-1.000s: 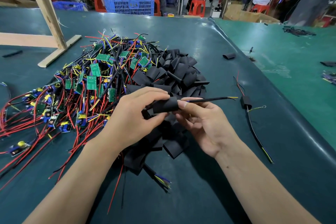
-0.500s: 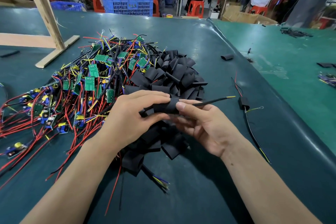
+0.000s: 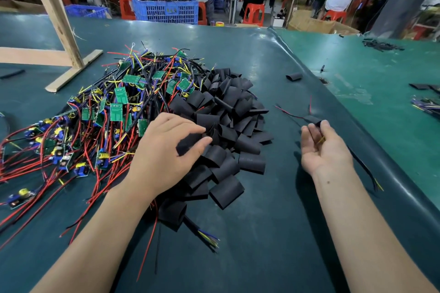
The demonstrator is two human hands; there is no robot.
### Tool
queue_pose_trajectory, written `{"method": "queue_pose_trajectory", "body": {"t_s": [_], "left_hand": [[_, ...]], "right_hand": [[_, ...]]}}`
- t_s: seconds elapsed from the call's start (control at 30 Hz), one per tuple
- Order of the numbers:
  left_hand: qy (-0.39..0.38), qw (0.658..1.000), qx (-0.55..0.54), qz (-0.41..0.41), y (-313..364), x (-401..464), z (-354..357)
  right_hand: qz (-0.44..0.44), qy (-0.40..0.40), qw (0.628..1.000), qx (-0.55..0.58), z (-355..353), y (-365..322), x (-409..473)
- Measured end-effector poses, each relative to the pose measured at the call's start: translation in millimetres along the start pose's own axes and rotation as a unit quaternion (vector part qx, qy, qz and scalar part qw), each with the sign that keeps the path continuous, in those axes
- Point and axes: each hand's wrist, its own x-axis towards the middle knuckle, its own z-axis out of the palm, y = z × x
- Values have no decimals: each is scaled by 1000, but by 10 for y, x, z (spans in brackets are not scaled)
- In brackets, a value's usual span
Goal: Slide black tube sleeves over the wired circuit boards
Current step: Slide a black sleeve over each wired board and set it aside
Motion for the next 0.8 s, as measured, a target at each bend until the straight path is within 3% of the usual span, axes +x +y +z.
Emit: {"method": "queue_pose_trajectory", "body": {"t_s": [0.1,0.2,0.37,0.47,0.6,0.8], "left_hand": [[-68,996,41,-49,-42,-44,27],[-108,990,57,-64,-65,-46,26],[-86,991,75,-64,-81,-51,49],[-73,991,88,-73,-83,-43,50],[-84,989,91,-81,-81,-37,25],[-75,987,94,-106,-81,-42,41]], "right_hand": [[0,-6,1000,-23,2,-15,-45],[1,-47,989,-142,-52,-25,-102],[-20,-41,947,-318,-98,-44,-33],[-43,-85,905,-415,-81,18,-6],[-46,-165,926,-336,40,124,82],[-48,-132,945,-296,8,76,258]]}}
